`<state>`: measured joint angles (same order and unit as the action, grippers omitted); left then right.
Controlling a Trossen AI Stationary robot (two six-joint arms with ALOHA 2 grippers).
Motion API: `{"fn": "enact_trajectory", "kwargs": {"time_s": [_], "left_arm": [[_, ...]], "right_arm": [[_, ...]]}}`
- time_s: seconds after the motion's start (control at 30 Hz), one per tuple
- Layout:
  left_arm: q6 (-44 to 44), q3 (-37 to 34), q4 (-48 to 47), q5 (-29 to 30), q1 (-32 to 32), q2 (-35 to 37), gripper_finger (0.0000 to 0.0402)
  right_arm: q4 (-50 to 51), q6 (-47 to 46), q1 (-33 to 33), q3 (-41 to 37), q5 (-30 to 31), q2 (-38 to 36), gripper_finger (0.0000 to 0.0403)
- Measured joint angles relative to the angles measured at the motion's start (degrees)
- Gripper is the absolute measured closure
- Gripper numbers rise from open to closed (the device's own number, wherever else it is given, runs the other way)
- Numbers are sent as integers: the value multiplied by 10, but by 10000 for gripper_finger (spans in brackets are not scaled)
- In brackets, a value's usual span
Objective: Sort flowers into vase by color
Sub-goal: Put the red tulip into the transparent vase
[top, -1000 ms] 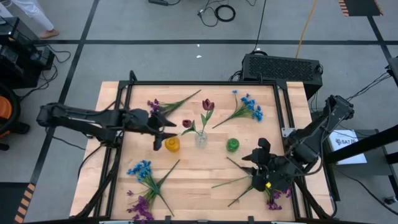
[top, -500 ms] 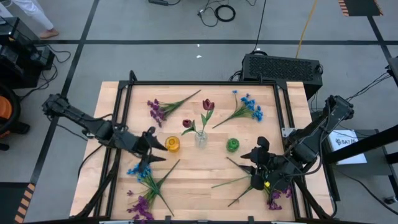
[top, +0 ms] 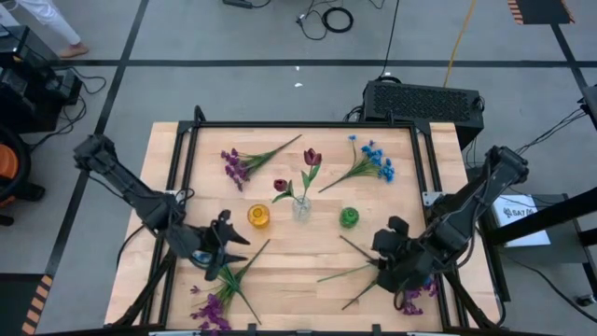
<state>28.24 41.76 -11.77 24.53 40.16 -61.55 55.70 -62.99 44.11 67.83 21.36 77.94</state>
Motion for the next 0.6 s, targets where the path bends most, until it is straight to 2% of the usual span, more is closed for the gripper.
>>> {"fn": "enact_trajectory", "kwargs": {"time_s": [0.1,0.2,0.43,0.6], "left_arm": [[-1,0,37,3,16,-31,194],[-2,0,61,10,24,-59,194],[-1,0,104,16,24,-103,194],[-1,0,136,18,24,-119,194]], "right_arm": [[48,-75,15,0,-53,24,239],[67,-98,30,0,-76,50,239],[71,-93,36,0,-78,110,239],[67,-35,23,0,-109,147,241]]}}
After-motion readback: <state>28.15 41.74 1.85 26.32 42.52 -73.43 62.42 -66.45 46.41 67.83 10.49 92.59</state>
